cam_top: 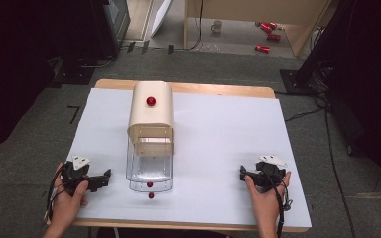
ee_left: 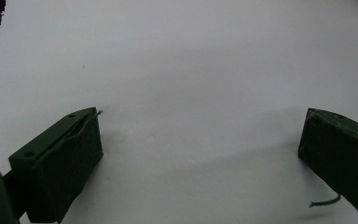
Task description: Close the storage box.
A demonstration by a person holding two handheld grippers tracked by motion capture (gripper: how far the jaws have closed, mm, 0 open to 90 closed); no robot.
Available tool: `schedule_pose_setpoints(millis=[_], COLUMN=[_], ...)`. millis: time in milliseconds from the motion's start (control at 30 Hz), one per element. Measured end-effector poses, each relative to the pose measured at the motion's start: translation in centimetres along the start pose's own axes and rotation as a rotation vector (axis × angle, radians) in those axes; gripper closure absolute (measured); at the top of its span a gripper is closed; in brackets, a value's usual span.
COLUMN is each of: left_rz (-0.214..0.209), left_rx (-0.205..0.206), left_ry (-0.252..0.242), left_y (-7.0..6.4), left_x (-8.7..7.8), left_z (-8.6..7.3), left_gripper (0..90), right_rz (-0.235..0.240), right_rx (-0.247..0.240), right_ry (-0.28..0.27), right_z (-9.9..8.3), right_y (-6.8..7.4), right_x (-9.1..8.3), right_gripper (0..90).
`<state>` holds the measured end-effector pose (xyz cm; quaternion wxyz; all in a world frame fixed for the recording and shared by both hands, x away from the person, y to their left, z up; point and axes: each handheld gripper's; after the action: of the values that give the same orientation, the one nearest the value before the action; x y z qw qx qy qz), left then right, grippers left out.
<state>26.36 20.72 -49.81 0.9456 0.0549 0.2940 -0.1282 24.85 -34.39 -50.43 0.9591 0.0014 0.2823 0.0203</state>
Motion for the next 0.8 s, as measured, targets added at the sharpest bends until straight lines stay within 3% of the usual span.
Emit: schedule_pose_setpoints(millis=[200,333,567,800], left_rz=[-0.001,-0.001,-0.001,-0.001], left_rx=[0.000,0.000,0.000,0.000], left_ry=[0.000,0.001,0.000,0.001], left_y=[0.0,0.0,0.0,0.0], left_x=[0.0,0.0,0.0,0.0], left_z=[0.0,0.0,0.0,0.0], left_gripper=[0.0,0.0,0.0,0.0], right_rz=[-0.015,0.016,0.140,0.248], right_rx=[0.026,0.018,0.026,0.003], right_ry=[-0.006,-0.025,-0.057,-0.076], right_z=[-0.1,0.1,0.9,1.6], right_y=[0.2,1.3,4.7,8.2], right_x=[-0.5,-1.0,-2.1,-3.1], right_gripper=[0.6,0.5,0.5,0.6])
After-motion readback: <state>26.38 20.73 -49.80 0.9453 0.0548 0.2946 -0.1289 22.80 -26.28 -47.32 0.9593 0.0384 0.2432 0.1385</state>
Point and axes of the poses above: each handheld gripper's, and its own axes: x roughly forward along the jaws, z roughly out of its top, y roughly to its left, and after that the axes turned 12 degrees about -y, right-handed
